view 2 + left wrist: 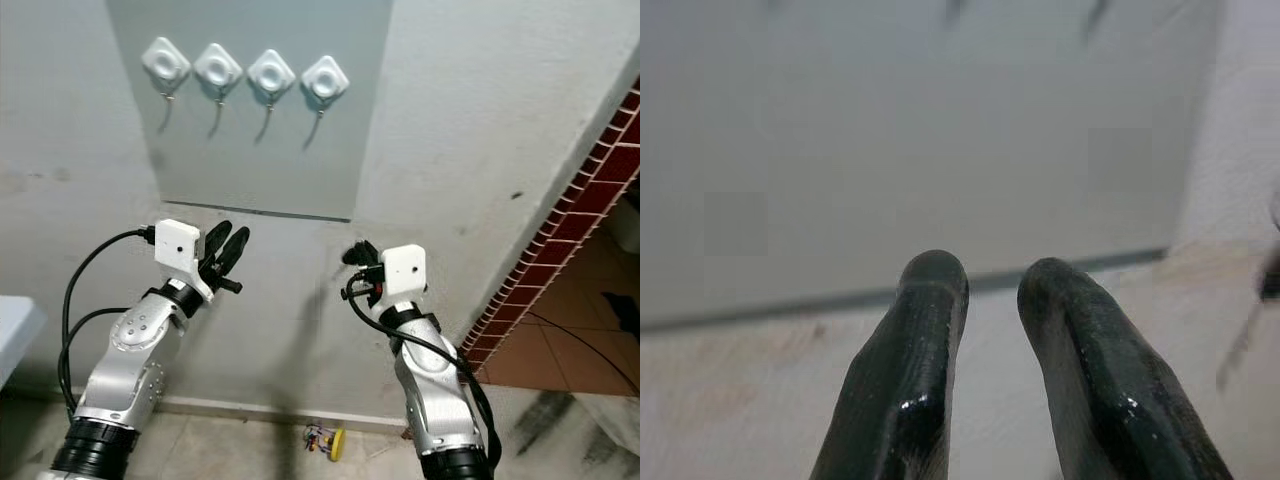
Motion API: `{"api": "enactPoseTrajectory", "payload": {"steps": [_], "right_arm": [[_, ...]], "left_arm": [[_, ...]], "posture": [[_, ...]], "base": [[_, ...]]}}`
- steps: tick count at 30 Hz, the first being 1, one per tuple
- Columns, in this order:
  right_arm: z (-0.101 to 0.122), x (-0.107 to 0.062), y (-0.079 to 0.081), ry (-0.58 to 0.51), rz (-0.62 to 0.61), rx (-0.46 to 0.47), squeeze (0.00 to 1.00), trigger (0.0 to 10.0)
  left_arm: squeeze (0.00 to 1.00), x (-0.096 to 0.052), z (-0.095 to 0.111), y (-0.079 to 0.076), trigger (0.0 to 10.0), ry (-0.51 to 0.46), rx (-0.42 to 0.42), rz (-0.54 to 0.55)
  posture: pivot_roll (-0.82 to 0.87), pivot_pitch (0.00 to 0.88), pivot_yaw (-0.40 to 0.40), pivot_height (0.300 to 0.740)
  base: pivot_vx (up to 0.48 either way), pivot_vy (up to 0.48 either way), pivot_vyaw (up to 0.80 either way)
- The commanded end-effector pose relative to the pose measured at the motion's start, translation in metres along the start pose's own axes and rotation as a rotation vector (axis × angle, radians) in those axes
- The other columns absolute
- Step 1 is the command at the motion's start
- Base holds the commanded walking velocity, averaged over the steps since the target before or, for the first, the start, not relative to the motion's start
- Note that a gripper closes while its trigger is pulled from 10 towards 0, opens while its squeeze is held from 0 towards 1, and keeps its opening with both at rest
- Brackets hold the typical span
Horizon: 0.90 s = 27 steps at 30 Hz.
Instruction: Hang keys on a hook
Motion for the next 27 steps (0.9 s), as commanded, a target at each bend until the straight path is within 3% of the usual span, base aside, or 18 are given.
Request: {"api": "enactPoseTrajectory", "payload": {"steps": [1,9,27], "right_arm": [[0.022,0.005,-0.007,-0.065,0.008,-0.003,0.00,10.0],[0.063,0.023,-0.013,-0.180,0.046,-0.009,0.00,10.0],[0.084,0.052,0.004,-0.217,0.183,0.031,0.00,10.0]], "left_arm": [[0.00,0.006,0.015,-0.011,10.0,-0.038,0.027,-0.056],[0.00,0.009,0.041,-0.015,10.0,-0.097,0.071,-0.091],[0.00,0.015,0.055,-0.024,10.0,-0.124,0.079,-0.122]], "posture": [[-0.06,0.000,-0.042,0.740],[-0.05,0.000,-0.047,0.740],[-0.04,0.000,-0.044,0.740]], "base": [[0.000,0.000,0.00],[0.000,0.000,0.00],[0.000,0.000,0.00]]}}
Point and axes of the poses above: a point about 5 cm out from each wrist's last joint towards the gripper, its own x axis pointing out of the wrist towards the gripper, its own z axis along the axis of the wrist's last joint, y = z × x, the point moved 6 cm from there along x, pointing out of the wrist towards the gripper, and after that the axes turned 3 degrees about -x, right-handed, at the moved point
